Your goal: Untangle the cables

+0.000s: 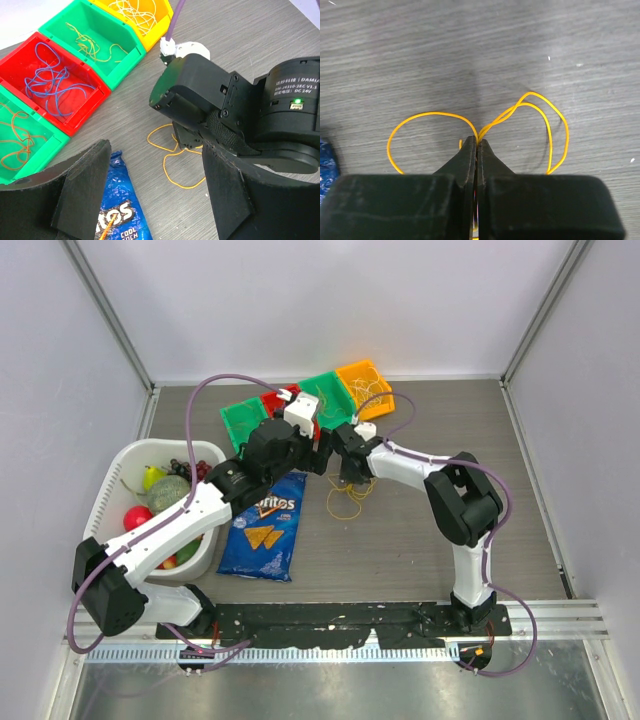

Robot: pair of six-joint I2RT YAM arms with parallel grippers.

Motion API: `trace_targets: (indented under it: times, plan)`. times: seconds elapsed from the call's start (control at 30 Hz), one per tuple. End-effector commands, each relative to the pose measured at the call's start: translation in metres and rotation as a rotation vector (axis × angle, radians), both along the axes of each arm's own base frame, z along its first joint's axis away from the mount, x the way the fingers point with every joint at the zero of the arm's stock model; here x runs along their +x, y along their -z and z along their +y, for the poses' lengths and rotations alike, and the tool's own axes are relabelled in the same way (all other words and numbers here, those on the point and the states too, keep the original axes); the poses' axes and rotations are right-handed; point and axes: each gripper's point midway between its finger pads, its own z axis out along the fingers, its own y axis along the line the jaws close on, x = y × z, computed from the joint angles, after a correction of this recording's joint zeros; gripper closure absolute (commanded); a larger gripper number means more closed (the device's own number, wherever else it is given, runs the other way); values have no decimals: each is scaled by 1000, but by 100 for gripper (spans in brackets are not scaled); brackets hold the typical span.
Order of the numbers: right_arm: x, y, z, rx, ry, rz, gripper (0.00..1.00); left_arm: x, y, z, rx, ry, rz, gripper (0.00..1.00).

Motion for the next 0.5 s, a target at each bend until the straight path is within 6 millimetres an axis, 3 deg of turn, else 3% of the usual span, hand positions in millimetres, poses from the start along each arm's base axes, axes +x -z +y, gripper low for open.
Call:
trace_targets:
  times: [0.0, 0.17, 0.23, 0.27, 0.4, 0.47]
  plan:
    - [42, -58, 17, 33, -36, -166, 99, 1, -29, 5, -50, -21, -72, 23]
    - [93, -126, 16, 106, -5, -320, 99, 4, -32, 14, -41, -61, -94, 23]
    - [113, -139, 11, 115, 9, -372, 99, 4, -35, 17, -41, -77, -105, 23]
    - [127, -158, 13, 139, 14, -428, 99, 5, -35, 19, -41, -84, -109, 23]
    - [171, -187, 15, 218, 31, -561, 99, 5, -43, 27, -46, -118, -137, 23]
    - [192, -191, 18, 290, 39, -583, 99, 6, -46, 32, -45, -139, -155, 23]
